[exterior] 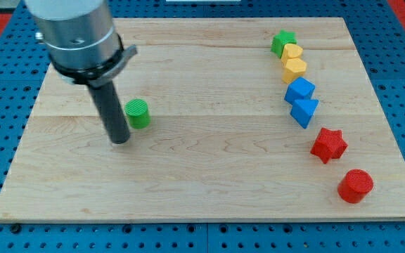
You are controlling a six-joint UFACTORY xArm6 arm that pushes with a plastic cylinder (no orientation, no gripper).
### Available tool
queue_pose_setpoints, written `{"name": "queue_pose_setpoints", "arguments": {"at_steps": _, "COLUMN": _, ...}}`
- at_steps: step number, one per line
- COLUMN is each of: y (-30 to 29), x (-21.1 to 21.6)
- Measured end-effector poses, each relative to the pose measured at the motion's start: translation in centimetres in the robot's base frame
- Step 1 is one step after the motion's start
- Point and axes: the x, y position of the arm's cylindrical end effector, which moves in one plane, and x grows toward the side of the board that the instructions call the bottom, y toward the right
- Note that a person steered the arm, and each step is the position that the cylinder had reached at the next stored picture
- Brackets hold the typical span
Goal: Push the green circle above the green star
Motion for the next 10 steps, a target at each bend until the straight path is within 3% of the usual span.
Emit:
{"name": "queue_pose_setpoints", "arguments": {"at_steps": 2, "y": 3.2, "x": -11.7}}
{"name": "queue_pose_setpoints", "arguments": {"at_steps": 3, "y": 0.4, "x": -7.0}}
{"name": "queue_pose_setpoints", "arguments": {"at_steps": 4, "y": -5.3, "x": -12.4}}
{"name": "queue_pose_setpoints", "arguments": {"at_steps": 5, "y": -1.0, "x": -13.5}}
{"name": "queue_pose_setpoints", "arguments": {"at_steps": 6, "y": 8.0, "x": -13.5}}
{"name": "queue_pose_setpoints", "arguments": {"at_steps": 8, "y": 11.0, "x": -22.1}}
{"name": "queue_pose_setpoints", "arguments": {"at_steps": 10, "y": 8.4, "x": -23.8}}
